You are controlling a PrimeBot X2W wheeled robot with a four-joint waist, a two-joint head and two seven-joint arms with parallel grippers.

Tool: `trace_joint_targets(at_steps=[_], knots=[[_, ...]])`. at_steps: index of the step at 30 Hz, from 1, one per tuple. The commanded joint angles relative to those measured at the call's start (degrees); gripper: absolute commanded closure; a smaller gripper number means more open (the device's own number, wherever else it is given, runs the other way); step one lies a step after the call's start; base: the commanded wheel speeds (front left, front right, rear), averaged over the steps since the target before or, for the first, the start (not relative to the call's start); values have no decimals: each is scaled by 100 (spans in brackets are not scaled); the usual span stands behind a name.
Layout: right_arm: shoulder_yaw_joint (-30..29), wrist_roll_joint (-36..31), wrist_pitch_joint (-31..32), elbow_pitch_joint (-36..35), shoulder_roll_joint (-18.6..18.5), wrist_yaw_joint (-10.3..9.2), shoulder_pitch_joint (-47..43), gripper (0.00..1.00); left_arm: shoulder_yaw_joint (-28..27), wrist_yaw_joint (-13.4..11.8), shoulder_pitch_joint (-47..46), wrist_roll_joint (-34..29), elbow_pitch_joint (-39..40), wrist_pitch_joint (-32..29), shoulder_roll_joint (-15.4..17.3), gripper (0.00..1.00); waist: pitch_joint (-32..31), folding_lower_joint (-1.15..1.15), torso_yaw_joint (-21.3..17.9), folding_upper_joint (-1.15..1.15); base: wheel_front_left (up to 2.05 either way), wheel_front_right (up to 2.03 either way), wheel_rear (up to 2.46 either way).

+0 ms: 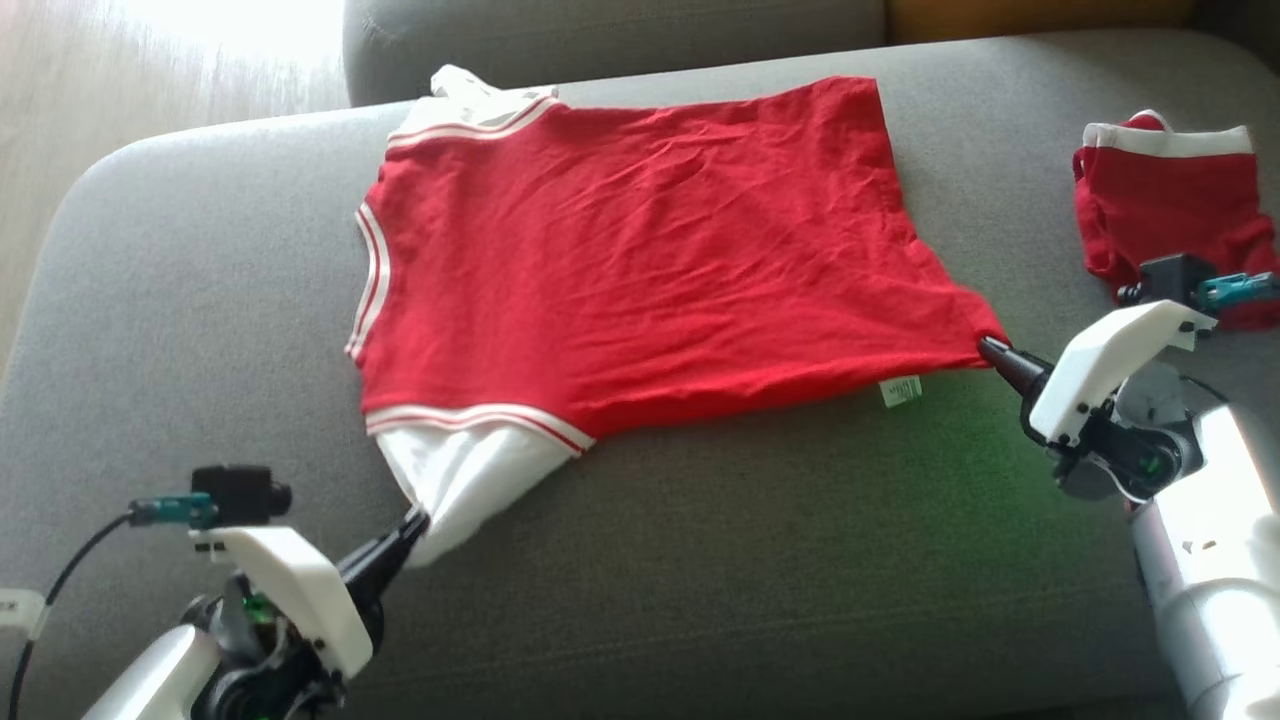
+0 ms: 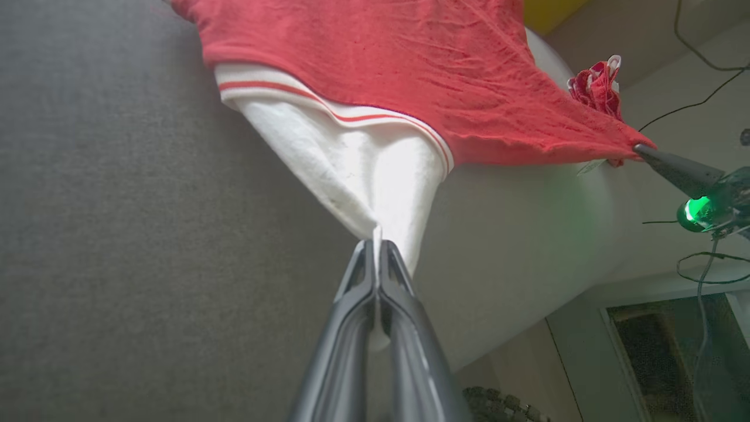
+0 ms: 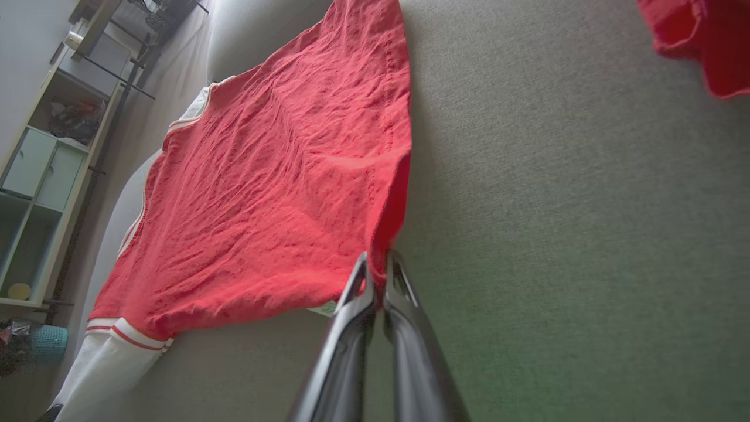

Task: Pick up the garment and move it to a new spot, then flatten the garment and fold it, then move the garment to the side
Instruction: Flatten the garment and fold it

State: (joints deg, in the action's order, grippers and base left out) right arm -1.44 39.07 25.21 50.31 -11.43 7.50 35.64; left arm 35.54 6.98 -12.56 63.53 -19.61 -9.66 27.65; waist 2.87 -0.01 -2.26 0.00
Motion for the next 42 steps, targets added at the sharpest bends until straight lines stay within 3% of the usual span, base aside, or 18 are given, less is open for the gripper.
trace_joint_targets(at_steps=[1, 17, 27, 34, 42], knots=[[134, -109, 87, -312, -120, -1, 0, 100, -159, 36, -111, 106, 314, -99, 340, 100, -32, 1, 2, 0, 0, 0, 0], [415, -471, 884, -1118, -355, -1, -700, 100, 121, 49, 383, 665, 963, -661, 880, 100, -276, 1, -15, 0, 0, 0, 0], [543, -403, 2046, -1754, -604, -1, -1195, 100, 391, 50, 727, 1116, 1441, -1071, 1240, 100, -343, 1, -58, 0, 0, 0, 0], [333, -491, 2576, -2136, -680, -1, -1486, 100, 480, 50, 836, 1317, 1601, -1233, 1381, 100, -356, 1, -64, 0, 0, 0, 0], [53, -682, 2594, -2575, -517, -1, -1438, 100, 262, 50, 674, 1637, 1874, -1181, 1497, 100, -250, 1, -57, 0, 0, 0, 0]])
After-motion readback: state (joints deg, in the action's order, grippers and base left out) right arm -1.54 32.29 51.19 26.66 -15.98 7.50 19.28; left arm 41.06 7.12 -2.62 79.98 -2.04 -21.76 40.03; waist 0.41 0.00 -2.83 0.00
